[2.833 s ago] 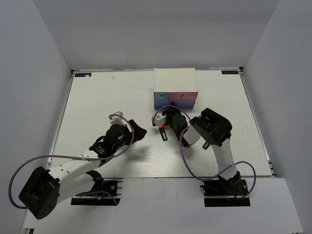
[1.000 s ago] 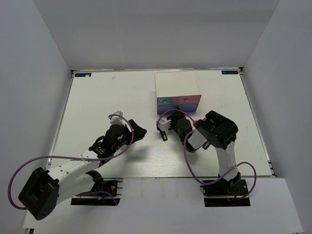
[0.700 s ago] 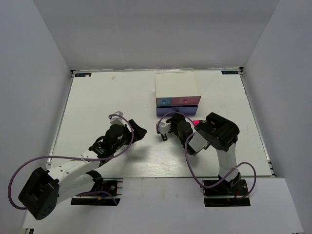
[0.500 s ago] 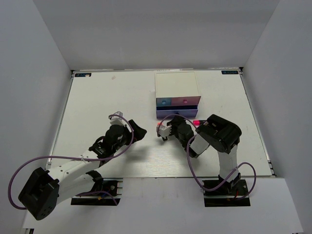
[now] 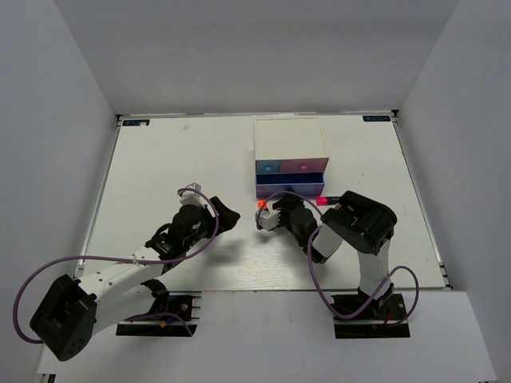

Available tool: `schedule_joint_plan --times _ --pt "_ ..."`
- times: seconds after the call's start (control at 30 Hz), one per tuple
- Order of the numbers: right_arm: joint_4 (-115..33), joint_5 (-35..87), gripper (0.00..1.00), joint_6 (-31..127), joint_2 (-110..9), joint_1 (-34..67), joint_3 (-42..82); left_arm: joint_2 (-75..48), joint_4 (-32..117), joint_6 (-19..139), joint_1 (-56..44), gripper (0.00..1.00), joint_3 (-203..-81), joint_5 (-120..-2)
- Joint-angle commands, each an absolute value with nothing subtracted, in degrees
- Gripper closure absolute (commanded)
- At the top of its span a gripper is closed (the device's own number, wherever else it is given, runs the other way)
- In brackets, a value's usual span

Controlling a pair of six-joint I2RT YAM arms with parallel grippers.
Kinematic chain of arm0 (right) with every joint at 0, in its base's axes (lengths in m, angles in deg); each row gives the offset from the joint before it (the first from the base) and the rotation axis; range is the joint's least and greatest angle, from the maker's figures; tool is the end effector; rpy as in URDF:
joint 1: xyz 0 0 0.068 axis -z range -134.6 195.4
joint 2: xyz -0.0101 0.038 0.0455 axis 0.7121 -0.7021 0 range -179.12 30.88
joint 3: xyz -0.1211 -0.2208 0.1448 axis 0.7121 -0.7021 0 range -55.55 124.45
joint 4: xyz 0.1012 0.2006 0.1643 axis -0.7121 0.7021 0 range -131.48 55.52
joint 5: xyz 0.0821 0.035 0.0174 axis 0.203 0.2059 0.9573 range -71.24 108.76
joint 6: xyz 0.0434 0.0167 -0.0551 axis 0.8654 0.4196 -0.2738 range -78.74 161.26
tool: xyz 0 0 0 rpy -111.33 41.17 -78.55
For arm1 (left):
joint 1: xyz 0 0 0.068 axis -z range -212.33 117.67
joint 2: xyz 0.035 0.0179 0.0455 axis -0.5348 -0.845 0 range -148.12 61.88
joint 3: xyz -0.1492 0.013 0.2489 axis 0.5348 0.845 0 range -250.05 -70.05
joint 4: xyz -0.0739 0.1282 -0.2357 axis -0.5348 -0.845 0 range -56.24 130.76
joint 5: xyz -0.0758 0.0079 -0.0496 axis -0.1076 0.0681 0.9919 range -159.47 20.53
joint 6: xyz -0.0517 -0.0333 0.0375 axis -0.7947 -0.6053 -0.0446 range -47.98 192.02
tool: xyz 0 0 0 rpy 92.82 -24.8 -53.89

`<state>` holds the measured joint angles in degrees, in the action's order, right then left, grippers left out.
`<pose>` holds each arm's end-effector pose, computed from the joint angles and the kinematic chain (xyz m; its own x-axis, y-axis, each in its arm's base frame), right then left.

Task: Sort the stationery into containers
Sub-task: Open the drawer

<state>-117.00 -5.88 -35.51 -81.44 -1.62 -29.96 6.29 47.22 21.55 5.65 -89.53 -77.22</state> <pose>0.2417 0.2229 0.0906 0.3456 -0.9270 -0.1456 -0.2174 0.0719 -0.9734 0.1814 -0.1315 0.1741 -0.6472 -0.4644 -0.6045 0.0285 0.7777 -0.6280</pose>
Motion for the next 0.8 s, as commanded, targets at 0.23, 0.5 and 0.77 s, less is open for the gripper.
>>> schedule_joint_plan --times 0.23,0.5,0.77 --pt "-149.76 -8.13 0.35 -35.73 -78.82 -2.85 -31.03 7.92 47.61 21.75 5.37 0.0 -89.38 -77.38" --pt "-149.76 -10.59 0.32 -35.12 -72.23 -4.16 -38.14 7.92 48.14 21.75 5.37 0.0 -89.38 -76.25" --pt "-141.99 -15.76 0.3 -30.73 -61.09 -6.45 -44.47 3.97 49.9 21.14 5.37 0.0 -91.05 -72.2"
